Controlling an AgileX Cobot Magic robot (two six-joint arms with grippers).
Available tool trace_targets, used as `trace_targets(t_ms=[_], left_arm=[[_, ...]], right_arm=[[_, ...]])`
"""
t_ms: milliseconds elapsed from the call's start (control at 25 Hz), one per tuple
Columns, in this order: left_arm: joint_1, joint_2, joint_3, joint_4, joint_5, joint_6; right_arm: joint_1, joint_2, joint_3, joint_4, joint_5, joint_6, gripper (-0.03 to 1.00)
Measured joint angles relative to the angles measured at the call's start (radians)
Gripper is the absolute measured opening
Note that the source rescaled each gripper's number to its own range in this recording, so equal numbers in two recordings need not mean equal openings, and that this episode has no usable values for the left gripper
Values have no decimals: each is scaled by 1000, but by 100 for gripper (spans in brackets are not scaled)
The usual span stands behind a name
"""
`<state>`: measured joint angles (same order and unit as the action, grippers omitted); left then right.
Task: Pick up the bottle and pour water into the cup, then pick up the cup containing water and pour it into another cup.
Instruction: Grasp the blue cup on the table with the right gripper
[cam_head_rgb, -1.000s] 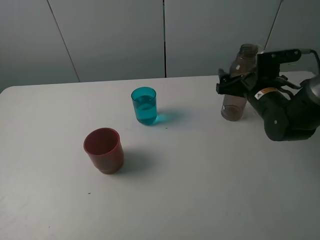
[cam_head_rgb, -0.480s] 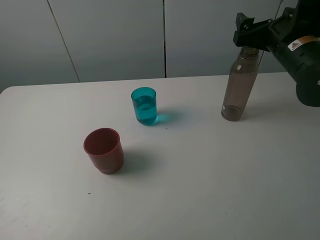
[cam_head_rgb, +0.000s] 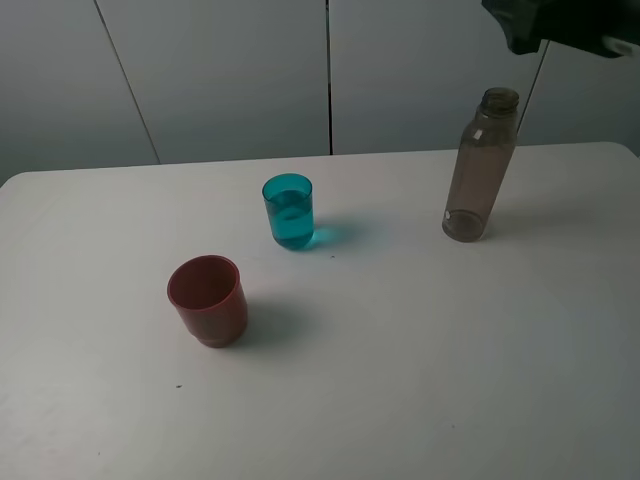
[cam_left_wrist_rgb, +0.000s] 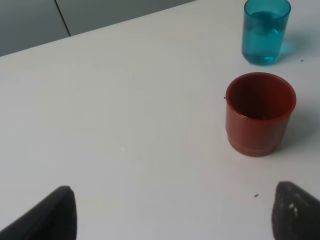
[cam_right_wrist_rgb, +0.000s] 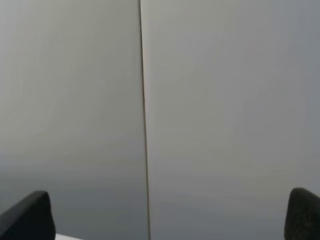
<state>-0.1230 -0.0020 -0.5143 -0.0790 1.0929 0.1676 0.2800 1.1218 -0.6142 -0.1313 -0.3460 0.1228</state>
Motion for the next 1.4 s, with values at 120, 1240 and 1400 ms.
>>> trace_targets(t_ms=[120,1240,1400], left_arm=[[0,0,0,0,0,0],[0,0,0,0,0,-2],[0,0,0,0,0,-2]], right_arm=[[24,-65,0,-105,120,94,99],[382,441,41,348,-55,-452,100],[382,571,41,297,-179,-443,100]])
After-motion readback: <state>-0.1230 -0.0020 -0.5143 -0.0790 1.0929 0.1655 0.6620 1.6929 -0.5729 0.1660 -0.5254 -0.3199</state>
